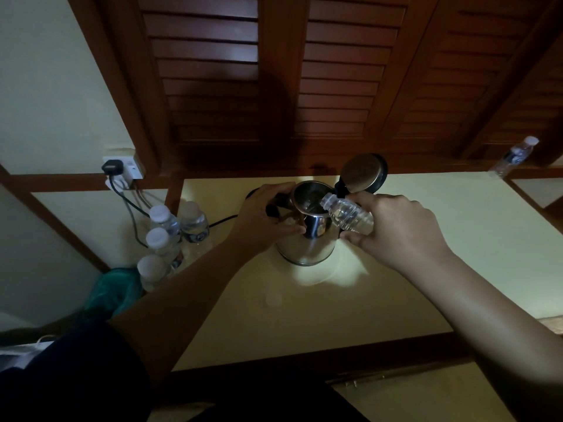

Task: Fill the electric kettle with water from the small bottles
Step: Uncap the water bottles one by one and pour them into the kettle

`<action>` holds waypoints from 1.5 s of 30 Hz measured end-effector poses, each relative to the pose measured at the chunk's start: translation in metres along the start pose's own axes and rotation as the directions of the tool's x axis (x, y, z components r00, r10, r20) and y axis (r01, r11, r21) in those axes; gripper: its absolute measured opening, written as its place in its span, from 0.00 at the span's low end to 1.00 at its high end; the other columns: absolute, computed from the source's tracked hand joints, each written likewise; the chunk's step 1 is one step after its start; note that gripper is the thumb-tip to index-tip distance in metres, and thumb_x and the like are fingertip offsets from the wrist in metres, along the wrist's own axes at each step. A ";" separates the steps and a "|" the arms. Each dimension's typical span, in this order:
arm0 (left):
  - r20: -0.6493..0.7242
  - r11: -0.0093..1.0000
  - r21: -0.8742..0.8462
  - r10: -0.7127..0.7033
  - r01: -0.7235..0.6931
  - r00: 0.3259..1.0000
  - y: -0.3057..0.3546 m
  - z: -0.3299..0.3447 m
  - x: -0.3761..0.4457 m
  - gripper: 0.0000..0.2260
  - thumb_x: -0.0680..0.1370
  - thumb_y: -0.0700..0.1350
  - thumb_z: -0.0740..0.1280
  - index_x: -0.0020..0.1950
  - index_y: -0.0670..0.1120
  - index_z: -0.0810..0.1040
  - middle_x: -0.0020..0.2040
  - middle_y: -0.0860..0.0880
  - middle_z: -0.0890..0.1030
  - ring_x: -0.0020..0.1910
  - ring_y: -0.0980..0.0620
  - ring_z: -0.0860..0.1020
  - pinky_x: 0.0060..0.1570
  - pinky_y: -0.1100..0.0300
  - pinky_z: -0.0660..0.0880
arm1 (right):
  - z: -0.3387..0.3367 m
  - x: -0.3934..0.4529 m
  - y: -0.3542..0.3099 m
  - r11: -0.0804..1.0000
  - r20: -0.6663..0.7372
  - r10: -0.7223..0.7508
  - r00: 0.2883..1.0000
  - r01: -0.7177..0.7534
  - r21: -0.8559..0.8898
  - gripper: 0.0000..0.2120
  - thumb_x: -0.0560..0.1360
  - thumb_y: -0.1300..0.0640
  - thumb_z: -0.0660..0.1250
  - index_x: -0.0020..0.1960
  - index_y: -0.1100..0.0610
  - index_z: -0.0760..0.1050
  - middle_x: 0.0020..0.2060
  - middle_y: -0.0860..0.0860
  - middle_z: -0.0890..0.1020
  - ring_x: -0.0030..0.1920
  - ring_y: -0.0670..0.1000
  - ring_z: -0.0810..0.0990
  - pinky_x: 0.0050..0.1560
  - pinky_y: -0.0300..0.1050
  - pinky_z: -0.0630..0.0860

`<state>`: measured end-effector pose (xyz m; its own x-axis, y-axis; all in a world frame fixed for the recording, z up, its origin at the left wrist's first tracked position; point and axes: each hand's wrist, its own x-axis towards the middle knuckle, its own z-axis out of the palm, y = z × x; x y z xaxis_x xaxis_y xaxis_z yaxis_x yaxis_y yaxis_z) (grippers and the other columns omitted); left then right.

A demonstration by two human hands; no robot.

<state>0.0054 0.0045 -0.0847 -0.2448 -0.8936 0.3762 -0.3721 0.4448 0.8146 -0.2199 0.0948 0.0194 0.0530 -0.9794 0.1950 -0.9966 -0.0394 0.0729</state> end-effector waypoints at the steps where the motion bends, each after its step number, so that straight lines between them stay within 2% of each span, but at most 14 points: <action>1: 0.002 1.000 0.002 0.010 -0.010 1.000 0.001 -0.001 0.000 0.36 0.64 0.45 0.85 0.69 0.54 0.76 0.59 0.65 0.76 0.60 0.54 0.79 0.56 0.45 0.82 | 0.000 0.000 0.000 1.000 0.001 -0.001 1.000 0.001 -0.003 0.29 0.71 0.33 0.74 0.69 0.38 0.73 0.51 0.51 0.85 0.51 0.60 0.84 0.41 0.46 0.71; 5: -0.004 0.999 0.021 0.041 -0.040 0.999 0.003 -0.001 0.001 0.36 0.64 0.44 0.85 0.69 0.51 0.77 0.58 0.66 0.76 0.59 0.53 0.80 0.56 0.46 0.81 | -0.003 0.001 -0.001 1.000 0.014 -0.001 1.000 0.001 -0.011 0.27 0.72 0.34 0.73 0.68 0.38 0.73 0.50 0.51 0.85 0.51 0.61 0.84 0.41 0.46 0.72; 10: -0.012 1.000 0.005 0.025 -0.025 1.000 0.002 0.000 -0.001 0.36 0.65 0.44 0.85 0.70 0.52 0.76 0.59 0.59 0.78 0.60 0.53 0.80 0.55 0.46 0.82 | -0.006 0.003 -0.002 1.000 0.023 -0.006 1.000 0.006 -0.022 0.26 0.72 0.34 0.73 0.68 0.37 0.74 0.49 0.51 0.85 0.51 0.60 0.84 0.40 0.46 0.70; 16: -0.002 1.000 -0.009 0.009 -0.009 1.000 0.007 -0.001 -0.002 0.35 0.65 0.43 0.84 0.69 0.57 0.75 0.59 0.64 0.77 0.60 0.58 0.79 0.56 0.48 0.83 | -0.010 0.004 -0.003 0.999 0.028 -0.011 1.000 0.012 -0.038 0.24 0.72 0.34 0.72 0.67 0.37 0.75 0.49 0.51 0.84 0.50 0.60 0.84 0.40 0.46 0.70; 21: -0.006 1.000 -0.007 0.004 -0.004 1.000 0.007 -0.002 -0.002 0.35 0.65 0.43 0.85 0.70 0.51 0.77 0.59 0.60 0.78 0.57 0.60 0.80 0.54 0.51 0.83 | -0.013 0.006 -0.003 0.999 0.051 -0.009 0.999 0.012 -0.051 0.23 0.73 0.34 0.71 0.66 0.38 0.76 0.47 0.51 0.84 0.50 0.59 0.84 0.40 0.45 0.70; 24: -0.005 1.000 -0.014 0.005 -0.005 1.000 0.006 -0.001 -0.002 0.35 0.65 0.43 0.85 0.70 0.51 0.77 0.60 0.57 0.79 0.58 0.59 0.80 0.54 0.50 0.83 | -0.014 0.007 -0.003 0.998 0.048 -0.007 0.999 0.011 -0.066 0.24 0.72 0.33 0.72 0.66 0.38 0.76 0.47 0.51 0.83 0.50 0.60 0.84 0.40 0.45 0.70; 27: 0.000 1.000 -0.016 0.000 0.000 1.000 0.006 0.000 -0.002 0.36 0.65 0.43 0.85 0.71 0.51 0.76 0.60 0.60 0.78 0.60 0.57 0.79 0.57 0.48 0.82 | -0.016 0.008 -0.003 0.996 0.047 -0.011 0.999 0.015 -0.084 0.23 0.73 0.33 0.71 0.66 0.38 0.76 0.47 0.51 0.83 0.50 0.60 0.84 0.40 0.45 0.70; 31: -0.003 1.000 -0.016 0.000 0.000 1.000 0.004 0.000 -0.002 0.36 0.65 0.44 0.85 0.71 0.52 0.76 0.61 0.56 0.79 0.60 0.54 0.80 0.56 0.46 0.82 | -0.019 0.008 -0.005 0.996 0.056 -0.011 0.998 0.016 -0.086 0.21 0.73 0.35 0.72 0.64 0.38 0.77 0.46 0.51 0.83 0.50 0.59 0.84 0.40 0.45 0.69; 37: 0.003 1.000 -0.020 0.012 -0.012 1.000 0.008 -0.001 -0.002 0.35 0.65 0.43 0.84 0.68 0.59 0.74 0.59 0.63 0.77 0.59 0.56 0.80 0.53 0.46 0.83 | -0.023 0.007 -0.008 0.997 0.051 -0.020 0.998 0.024 -0.070 0.21 0.73 0.36 0.72 0.65 0.38 0.76 0.48 0.51 0.83 0.51 0.60 0.84 0.41 0.45 0.69; 41: 0.015 1.000 -0.011 0.018 -0.018 1.000 0.009 -0.001 -0.002 0.35 0.66 0.42 0.84 0.68 0.56 0.75 0.58 0.64 0.76 0.59 0.55 0.80 0.55 0.47 0.83 | -0.023 0.008 -0.007 0.996 0.036 -0.024 0.999 0.027 -0.085 0.27 0.72 0.34 0.73 0.67 0.42 0.72 0.48 0.52 0.83 0.51 0.61 0.84 0.40 0.46 0.68; 43: 0.013 1.000 -0.010 0.020 -0.020 1.000 0.009 -0.001 -0.002 0.35 0.66 0.41 0.84 0.69 0.54 0.75 0.58 0.65 0.76 0.59 0.58 0.80 0.56 0.48 0.83 | -0.023 0.009 -0.007 0.995 0.031 -0.026 0.999 0.029 -0.091 0.27 0.71 0.34 0.74 0.66 0.42 0.72 0.48 0.53 0.83 0.50 0.61 0.84 0.40 0.45 0.68; 45: 0.012 1.000 -0.010 0.019 -0.019 1.000 0.010 -0.001 -0.002 0.35 0.66 0.42 0.84 0.68 0.57 0.74 0.58 0.66 0.76 0.58 0.63 0.79 0.55 0.50 0.83 | -0.023 0.010 -0.006 0.994 0.028 -0.032 0.999 0.035 -0.102 0.26 0.71 0.34 0.74 0.65 0.42 0.73 0.48 0.52 0.83 0.50 0.61 0.84 0.40 0.45 0.67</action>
<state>0.0034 0.0102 -0.0766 -0.2628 -0.8842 0.3863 -0.3584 0.4611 0.8117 -0.2121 0.0897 0.0437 0.0831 -0.9828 0.1649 -0.9823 -0.0529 0.1795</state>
